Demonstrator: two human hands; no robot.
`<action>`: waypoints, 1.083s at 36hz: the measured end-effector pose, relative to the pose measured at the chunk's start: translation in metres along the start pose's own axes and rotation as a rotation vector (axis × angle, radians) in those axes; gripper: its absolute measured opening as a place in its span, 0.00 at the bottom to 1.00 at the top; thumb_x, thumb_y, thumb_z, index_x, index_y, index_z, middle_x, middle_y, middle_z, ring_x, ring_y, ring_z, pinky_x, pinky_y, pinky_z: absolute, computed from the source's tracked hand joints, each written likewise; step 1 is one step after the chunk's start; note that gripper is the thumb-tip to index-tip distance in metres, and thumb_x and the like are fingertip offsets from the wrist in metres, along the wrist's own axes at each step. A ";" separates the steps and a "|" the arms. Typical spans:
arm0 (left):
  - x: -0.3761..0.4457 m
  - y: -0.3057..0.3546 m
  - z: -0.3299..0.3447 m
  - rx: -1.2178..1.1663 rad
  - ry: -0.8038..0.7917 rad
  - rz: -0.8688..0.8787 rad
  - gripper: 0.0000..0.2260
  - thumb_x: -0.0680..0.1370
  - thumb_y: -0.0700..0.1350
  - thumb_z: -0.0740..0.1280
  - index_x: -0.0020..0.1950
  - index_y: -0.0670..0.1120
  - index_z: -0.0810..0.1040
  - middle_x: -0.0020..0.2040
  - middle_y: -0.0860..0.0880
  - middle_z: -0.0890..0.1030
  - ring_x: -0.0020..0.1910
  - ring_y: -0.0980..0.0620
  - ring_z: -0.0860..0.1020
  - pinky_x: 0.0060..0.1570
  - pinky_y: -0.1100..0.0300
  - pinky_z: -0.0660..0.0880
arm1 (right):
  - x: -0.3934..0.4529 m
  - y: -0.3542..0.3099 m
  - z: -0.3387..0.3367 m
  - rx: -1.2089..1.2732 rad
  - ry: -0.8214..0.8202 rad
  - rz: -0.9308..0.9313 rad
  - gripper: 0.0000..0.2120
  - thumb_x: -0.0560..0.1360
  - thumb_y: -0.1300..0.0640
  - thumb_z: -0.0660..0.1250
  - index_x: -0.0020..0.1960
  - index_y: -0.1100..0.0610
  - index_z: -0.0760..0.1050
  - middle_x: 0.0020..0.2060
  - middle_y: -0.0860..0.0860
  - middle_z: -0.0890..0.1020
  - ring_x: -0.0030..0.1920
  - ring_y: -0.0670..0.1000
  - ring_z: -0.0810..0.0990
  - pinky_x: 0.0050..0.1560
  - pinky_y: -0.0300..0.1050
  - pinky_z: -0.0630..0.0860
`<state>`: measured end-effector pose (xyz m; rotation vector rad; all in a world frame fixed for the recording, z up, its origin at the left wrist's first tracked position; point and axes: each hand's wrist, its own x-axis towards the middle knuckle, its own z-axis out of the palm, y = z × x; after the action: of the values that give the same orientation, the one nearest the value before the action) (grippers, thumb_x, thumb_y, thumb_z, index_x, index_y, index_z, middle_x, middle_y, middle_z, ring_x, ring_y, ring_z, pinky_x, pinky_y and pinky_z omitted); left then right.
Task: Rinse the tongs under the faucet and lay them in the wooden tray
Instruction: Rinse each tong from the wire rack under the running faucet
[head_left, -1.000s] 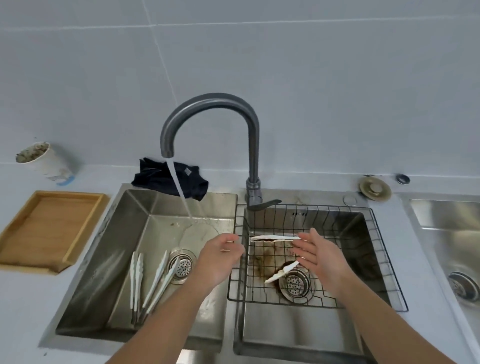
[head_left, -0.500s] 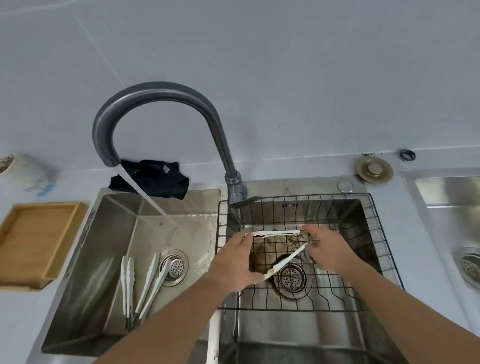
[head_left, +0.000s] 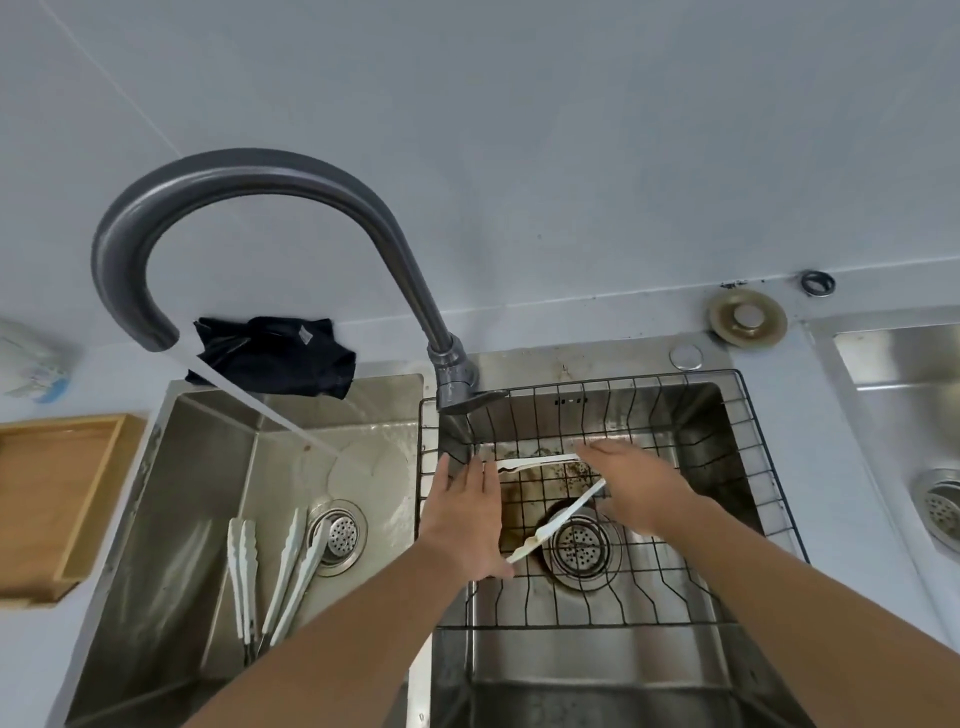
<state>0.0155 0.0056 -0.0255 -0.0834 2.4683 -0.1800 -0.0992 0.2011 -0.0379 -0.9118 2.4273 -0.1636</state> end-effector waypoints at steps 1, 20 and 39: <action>0.000 -0.001 0.000 -0.005 0.008 -0.004 0.60 0.68 0.70 0.71 0.81 0.40 0.39 0.83 0.40 0.48 0.82 0.43 0.49 0.73 0.42 0.31 | 0.001 0.000 0.001 -0.004 0.000 -0.002 0.37 0.76 0.55 0.72 0.80 0.49 0.58 0.75 0.48 0.69 0.73 0.52 0.67 0.72 0.48 0.68; -0.004 -0.011 -0.007 -0.217 0.232 0.095 0.30 0.78 0.42 0.69 0.78 0.49 0.63 0.71 0.49 0.73 0.69 0.49 0.74 0.79 0.50 0.48 | -0.013 0.013 -0.015 0.150 -0.029 -0.010 0.21 0.78 0.53 0.70 0.70 0.52 0.73 0.62 0.48 0.77 0.60 0.50 0.76 0.62 0.44 0.73; -0.042 -0.086 -0.030 -1.230 0.427 0.102 0.12 0.76 0.39 0.74 0.51 0.56 0.84 0.47 0.60 0.84 0.45 0.60 0.81 0.44 0.67 0.77 | -0.054 -0.031 -0.048 0.403 0.135 0.030 0.16 0.78 0.48 0.69 0.64 0.50 0.80 0.49 0.47 0.84 0.44 0.50 0.83 0.40 0.36 0.78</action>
<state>0.0312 -0.0722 0.0358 -0.4665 2.5889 1.4971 -0.0727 0.2087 0.0356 -0.6991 2.3994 -0.6949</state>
